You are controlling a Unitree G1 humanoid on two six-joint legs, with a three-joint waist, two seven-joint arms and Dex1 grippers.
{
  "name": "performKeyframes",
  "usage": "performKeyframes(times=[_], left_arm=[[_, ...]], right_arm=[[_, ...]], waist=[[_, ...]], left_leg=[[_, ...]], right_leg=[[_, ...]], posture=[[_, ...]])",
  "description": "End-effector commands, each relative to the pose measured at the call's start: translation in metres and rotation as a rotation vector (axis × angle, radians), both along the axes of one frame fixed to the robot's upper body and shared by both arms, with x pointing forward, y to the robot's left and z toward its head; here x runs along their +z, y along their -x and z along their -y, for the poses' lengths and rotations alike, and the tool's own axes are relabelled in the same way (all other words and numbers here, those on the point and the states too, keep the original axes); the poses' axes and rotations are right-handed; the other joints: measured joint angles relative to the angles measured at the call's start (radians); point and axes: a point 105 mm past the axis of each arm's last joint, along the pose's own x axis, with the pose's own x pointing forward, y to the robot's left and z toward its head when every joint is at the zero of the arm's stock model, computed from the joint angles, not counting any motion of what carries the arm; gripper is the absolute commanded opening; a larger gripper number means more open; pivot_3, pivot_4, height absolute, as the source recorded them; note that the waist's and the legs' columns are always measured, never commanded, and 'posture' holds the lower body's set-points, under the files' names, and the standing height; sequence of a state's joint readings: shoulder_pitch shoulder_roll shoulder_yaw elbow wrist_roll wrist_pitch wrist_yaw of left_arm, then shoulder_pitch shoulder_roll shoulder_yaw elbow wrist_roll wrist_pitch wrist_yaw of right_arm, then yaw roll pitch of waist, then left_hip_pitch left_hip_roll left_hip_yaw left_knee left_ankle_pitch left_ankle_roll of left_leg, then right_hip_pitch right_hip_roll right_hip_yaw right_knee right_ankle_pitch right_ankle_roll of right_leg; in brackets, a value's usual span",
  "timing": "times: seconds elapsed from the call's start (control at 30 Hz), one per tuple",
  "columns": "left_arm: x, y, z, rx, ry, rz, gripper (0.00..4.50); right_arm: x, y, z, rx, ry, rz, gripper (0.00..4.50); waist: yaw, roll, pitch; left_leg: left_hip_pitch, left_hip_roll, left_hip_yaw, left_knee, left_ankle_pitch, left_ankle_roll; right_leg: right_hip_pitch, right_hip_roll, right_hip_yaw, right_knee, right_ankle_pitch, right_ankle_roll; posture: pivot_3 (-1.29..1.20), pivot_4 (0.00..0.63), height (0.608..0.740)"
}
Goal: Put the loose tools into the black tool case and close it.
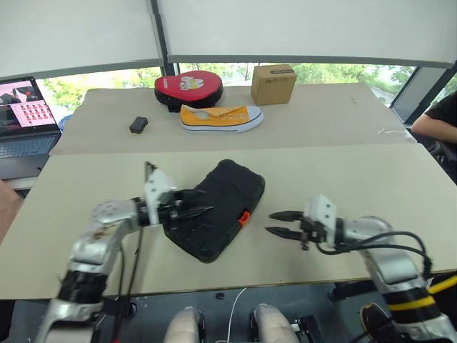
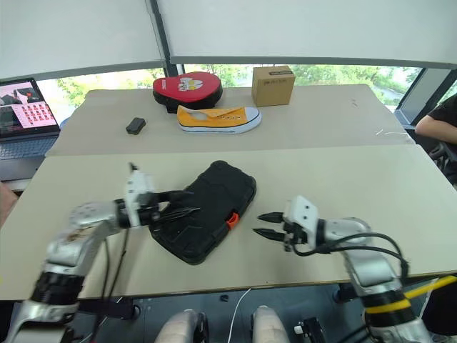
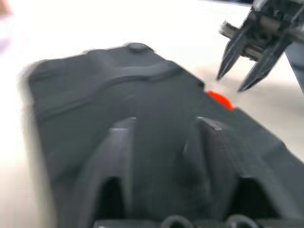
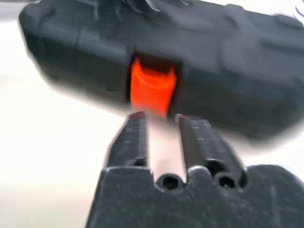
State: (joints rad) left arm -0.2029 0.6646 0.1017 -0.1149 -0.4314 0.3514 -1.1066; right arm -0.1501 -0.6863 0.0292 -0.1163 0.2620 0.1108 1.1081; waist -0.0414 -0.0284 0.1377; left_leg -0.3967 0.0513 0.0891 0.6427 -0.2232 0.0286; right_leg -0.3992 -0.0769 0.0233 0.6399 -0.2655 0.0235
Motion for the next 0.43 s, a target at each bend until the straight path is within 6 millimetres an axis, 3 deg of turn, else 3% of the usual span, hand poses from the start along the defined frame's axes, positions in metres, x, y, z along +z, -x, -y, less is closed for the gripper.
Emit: performKeyframes(times=[0.03, 0.1, 0.17, 0.3, 0.43], left_arm=[[0.012, 0.017, -0.043, 0.142, -0.024, 0.046, 3.91], [0.002, 0.028, -0.067, 0.236, -0.103, 0.050, 4.50], [-0.009, 0.038, -0.082, 0.299, -0.156, 0.023, 4.50], [-0.031, 0.061, -0.103, 0.417, -0.188, 0.001, 4.50], [-0.039, 0.067, -0.105, 0.459, -0.207, 0.021, 4.50]], right_arm=[[0.012, -0.002, 0.032, -0.047, -0.001, 0.073, 3.13], [0.011, -0.004, 0.047, -0.077, 0.011, 0.102, 3.96], [0.011, -0.004, 0.055, -0.077, 0.015, 0.140, 4.46], [0.009, -0.001, 0.065, -0.041, 0.015, 0.214, 4.46], [0.006, -0.005, 0.069, -0.073, 0.004, 0.212, 4.46]], waist=[[0.004, -0.001, 0.001], [0.009, -0.002, 0.002], [0.015, -0.003, 0.003], [0.028, -0.004, 0.005], [0.038, -0.004, 0.005]], left_leg=[[-0.003, 0.000, 0.000, 0.000, 0.000, 0.000], [-0.006, -0.001, 0.001, 0.001, 0.000, 0.000], [-0.006, -0.001, 0.001, 0.001, 0.000, 0.000], [-0.006, 0.000, 0.001, 0.001, 0.000, 0.000], [-0.007, -0.001, 0.001, 0.001, 0.000, 0.000]], right_leg=[[-0.003, -0.001, 0.000, 0.000, 0.000, 0.000], [-0.005, -0.002, 0.000, 0.000, 0.000, 0.000], [-0.005, -0.002, 0.000, -0.001, 0.000, 0.001], [-0.005, -0.002, -0.001, -0.003, 0.000, 0.000], [-0.005, -0.005, -0.003, -0.004, 0.000, 0.000]], posture=[[0.00, 0.150, 0.740], [0.00, 0.150, 0.740], [0.00, 0.150, 0.740], [0.00, 0.150, 0.740], [0.00, 0.150, 0.740]])
